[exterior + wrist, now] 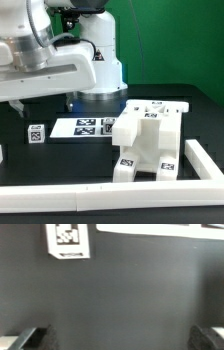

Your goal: Assemble chair

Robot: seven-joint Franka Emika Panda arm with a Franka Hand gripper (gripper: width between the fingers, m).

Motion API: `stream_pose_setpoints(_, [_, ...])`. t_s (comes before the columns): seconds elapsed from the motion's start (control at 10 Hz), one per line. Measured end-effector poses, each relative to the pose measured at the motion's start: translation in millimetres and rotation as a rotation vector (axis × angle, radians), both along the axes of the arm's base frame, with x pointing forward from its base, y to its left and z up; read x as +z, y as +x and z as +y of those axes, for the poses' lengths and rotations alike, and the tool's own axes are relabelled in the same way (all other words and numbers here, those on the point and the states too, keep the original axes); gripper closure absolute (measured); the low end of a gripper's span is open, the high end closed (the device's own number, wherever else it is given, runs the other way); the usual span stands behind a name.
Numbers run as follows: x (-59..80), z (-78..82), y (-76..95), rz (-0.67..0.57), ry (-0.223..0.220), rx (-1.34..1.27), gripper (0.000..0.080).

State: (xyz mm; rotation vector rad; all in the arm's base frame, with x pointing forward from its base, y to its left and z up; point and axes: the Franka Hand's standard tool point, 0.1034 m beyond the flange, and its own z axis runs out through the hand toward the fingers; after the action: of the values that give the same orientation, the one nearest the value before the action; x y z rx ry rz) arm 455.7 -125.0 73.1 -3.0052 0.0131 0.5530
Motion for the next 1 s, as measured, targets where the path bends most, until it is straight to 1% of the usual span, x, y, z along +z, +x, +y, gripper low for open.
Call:
stream_pose_setpoints(0.1, [-6.0, -1.3, -2.5, 0.06, 0.009, -0.003, 0.015])
stream_pose_setpoints(0.2, [-3.9, 3.3, -7.6, 0.191, 0.035, 0.003, 0.015])
stream_pose_setpoints(0.3, [-5.5, 4.3, -3.1, 0.243, 0.043, 0.008, 0.015])
stream_pose_setpoints(0.5, [-7.9, 7.6, -8.4, 0.386, 0.072, 0.01, 0.015])
stream_pose_setpoints(0.6, [-8.2, -3.2, -13.4, 0.462, 0.062, 0.037, 0.015])
stream_pose_setpoints(0.7, [-7.6, -15.0, -22.8, 0.579, 0.042, 0.051, 0.015])
stream_pose_setpoints(0.8, [-11.4, -24.9, -24.8, 0.67, 0.014, 0.073, 0.015])
stream_pose_setpoints(0.9, [-14.2, -28.1, -22.6, 0.718, -0.001, 0.092, 0.015])
stream_pose_setpoints(1.0, [-16.4, -26.3, -19.9, 0.718, 0.01, 0.085, 0.015])
